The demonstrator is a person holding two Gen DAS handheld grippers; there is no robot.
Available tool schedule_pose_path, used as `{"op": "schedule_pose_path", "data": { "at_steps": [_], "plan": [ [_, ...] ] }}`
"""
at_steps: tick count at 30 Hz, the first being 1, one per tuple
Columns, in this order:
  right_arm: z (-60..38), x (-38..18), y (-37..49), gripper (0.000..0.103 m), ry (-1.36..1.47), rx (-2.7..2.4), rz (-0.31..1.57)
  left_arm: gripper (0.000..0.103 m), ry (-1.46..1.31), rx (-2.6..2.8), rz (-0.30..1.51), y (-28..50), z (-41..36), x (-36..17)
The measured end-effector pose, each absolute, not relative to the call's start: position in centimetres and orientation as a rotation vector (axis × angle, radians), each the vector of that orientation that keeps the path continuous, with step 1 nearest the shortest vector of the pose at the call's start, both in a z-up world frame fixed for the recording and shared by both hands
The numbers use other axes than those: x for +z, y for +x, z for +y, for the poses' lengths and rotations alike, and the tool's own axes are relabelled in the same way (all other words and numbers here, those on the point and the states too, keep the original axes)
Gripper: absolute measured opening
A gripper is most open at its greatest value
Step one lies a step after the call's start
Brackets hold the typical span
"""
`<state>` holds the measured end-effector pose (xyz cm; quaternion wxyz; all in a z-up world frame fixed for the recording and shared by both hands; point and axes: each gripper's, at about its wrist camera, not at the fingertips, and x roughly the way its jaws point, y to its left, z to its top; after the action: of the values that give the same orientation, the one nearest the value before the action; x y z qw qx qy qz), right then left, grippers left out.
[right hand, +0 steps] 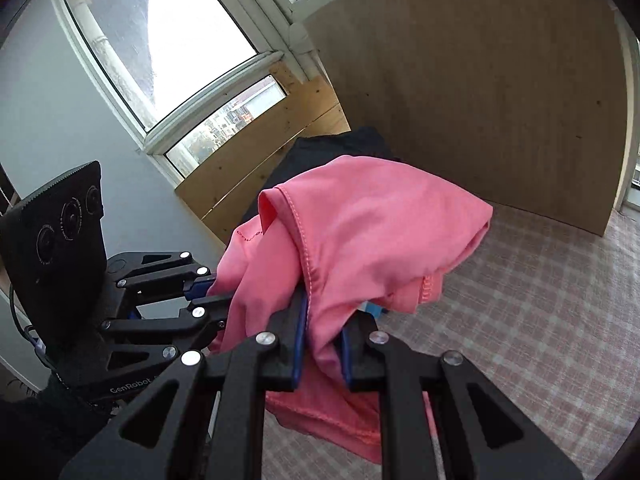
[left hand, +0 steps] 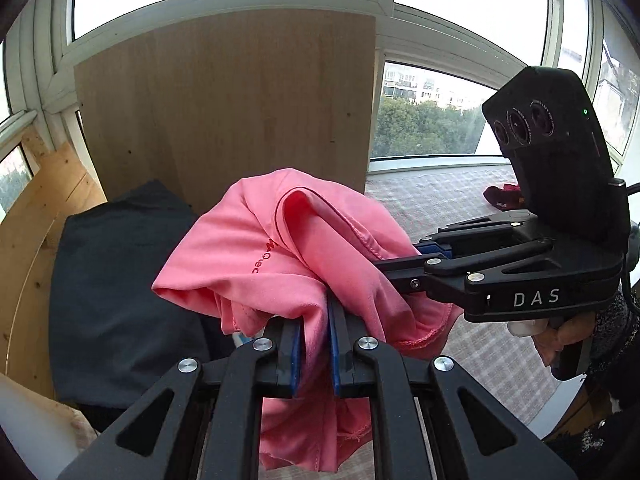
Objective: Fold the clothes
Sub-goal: 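Lift the folded pink T-shirt with both tools and carry it to the clothes stack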
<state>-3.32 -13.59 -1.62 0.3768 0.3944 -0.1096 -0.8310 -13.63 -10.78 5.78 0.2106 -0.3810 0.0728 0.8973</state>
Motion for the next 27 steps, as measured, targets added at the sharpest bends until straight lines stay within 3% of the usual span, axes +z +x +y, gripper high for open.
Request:
{"op": "schedule_pose_path", "data": {
  "at_steps": [8,13,15,18,20,23,27],
  "plan": [
    [-27.3,0.1,-8.4,0.014,0.975,-2.204,-0.287,0.010,-1.044,2.479,0.294,-19.2,-24.9,8.2],
    [-32.1,-2.7,-11.5,0.014,1.083,-2.248,-0.204,0.010,-1.139,2.412,0.319,-23.9,-29.9,3.7],
    [-32.0,-5.8,-12.5,0.014,1.238,-2.243,-0.166,0.010,-1.294,2.381,0.349,-26.1,-31.6,-0.1],
    [-30.5,-8.7,-13.0,0.016,1.362,-2.184,-0.259,0.012,-1.356,2.355,0.204,-26.5,-35.1,-2.9],
    [-29.7,-8.2,-12.5,0.018,1.357,-2.173,-0.260,0.013,-1.327,2.374,0.118,-26.2,-36.6,-2.4],
    [-28.1,-5.8,-11.7,0.019,1.297,-2.177,-0.267,0.013,-1.269,2.424,0.135,-25.4,-37.1,-0.6],
    [-25.5,-2.4,-13.0,0.041,1.152,-2.247,-0.325,0.012,-1.181,2.498,0.104,-26.1,-37.6,2.5]
  ]
}}
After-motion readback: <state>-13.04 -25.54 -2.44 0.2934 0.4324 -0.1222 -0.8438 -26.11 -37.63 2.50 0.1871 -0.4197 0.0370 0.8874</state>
